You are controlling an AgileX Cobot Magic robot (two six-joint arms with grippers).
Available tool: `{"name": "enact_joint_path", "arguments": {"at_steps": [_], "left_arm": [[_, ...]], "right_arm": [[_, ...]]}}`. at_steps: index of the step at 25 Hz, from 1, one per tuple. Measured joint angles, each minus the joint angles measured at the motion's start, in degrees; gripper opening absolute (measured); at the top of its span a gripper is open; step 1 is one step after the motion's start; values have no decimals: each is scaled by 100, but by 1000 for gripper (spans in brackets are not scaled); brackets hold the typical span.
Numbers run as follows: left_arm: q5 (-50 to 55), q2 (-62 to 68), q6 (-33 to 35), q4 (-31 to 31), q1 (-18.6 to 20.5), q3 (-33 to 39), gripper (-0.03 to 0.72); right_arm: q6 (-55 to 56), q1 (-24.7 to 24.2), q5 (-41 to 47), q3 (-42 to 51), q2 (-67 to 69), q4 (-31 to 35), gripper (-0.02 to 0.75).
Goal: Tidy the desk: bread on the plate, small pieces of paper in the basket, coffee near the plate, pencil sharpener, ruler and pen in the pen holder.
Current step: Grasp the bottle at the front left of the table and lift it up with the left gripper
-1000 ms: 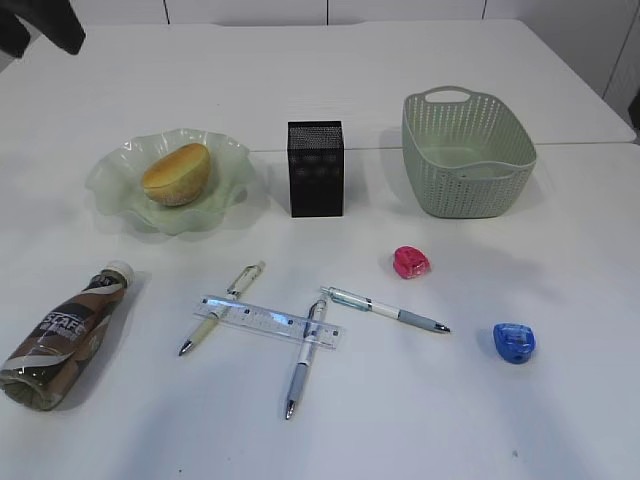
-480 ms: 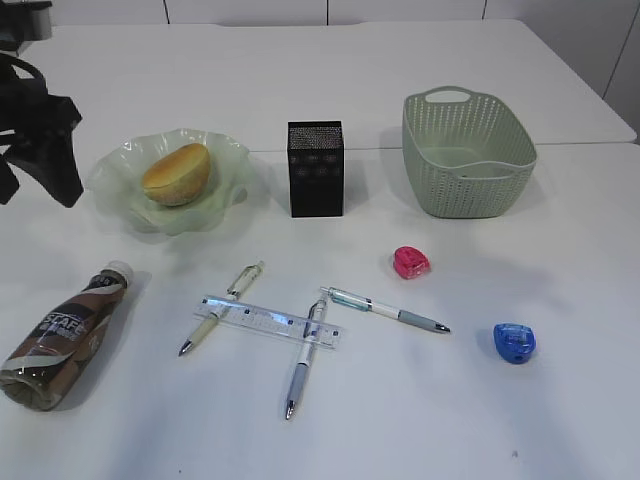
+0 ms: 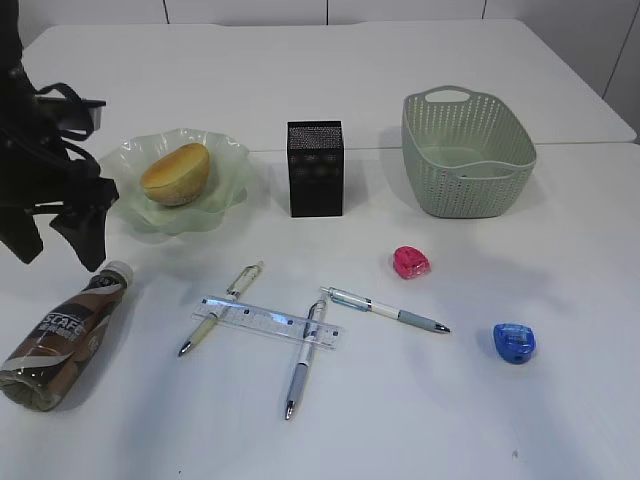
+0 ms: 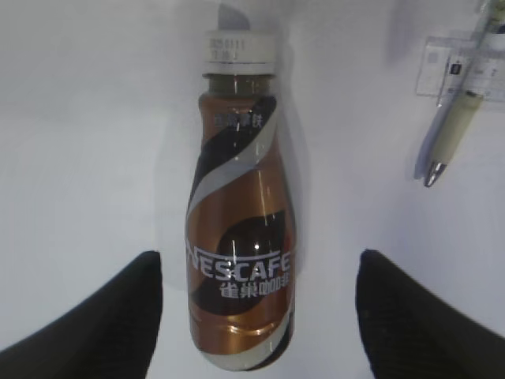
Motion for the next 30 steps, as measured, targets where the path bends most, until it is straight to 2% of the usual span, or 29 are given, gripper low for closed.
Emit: {"name": "enact_joint_path", "arguments": {"at_steps": [30], "left_arm": [[-576, 1411, 0, 85, 0, 0, 542]], "right_arm": [[9, 0, -11, 0, 0, 0, 426]]}}
